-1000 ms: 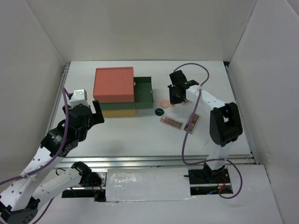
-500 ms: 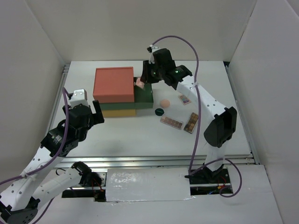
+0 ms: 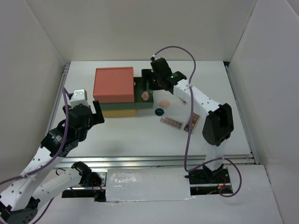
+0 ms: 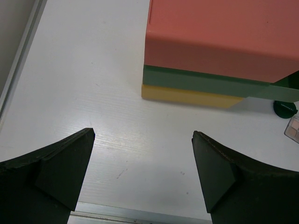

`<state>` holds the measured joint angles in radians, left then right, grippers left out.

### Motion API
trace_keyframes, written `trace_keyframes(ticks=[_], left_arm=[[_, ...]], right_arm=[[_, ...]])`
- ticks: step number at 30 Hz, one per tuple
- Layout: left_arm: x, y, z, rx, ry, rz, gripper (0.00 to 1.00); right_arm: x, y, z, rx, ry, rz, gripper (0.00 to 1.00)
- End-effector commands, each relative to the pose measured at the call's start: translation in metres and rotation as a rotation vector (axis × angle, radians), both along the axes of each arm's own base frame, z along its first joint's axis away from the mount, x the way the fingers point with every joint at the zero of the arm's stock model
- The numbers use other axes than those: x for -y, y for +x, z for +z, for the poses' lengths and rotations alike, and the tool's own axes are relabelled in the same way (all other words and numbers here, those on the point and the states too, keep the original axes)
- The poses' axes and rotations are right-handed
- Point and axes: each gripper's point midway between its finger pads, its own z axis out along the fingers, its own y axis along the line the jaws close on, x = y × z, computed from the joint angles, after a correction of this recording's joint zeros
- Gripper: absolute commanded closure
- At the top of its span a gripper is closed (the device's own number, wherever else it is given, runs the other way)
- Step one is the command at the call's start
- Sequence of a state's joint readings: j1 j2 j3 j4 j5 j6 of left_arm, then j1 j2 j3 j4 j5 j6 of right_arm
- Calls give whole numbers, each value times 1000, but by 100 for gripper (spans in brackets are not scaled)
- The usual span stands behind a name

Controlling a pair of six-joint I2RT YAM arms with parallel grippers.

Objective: Organize the makeup

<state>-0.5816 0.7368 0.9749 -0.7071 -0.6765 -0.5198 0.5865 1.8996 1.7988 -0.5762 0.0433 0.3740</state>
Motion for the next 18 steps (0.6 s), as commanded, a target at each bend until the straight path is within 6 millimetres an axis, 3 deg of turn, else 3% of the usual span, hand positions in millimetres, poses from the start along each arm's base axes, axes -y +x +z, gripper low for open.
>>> trace_keyframes(ticks=[1,3,9,18], left_arm=[[0,2,2,14,11,0,0],[1,2,1,13,13,-4,1],[3,4,-2,1,17,-9,1],[3,4,-3,-6,23,-6,0]], right_arm=[[54,13,24,123,-35,-204,11],[73,11,22,117,-36,-256,7],[124,7,-39,-13,-65,-431,11],[110,21,-125,-208,-155,-358,30]])
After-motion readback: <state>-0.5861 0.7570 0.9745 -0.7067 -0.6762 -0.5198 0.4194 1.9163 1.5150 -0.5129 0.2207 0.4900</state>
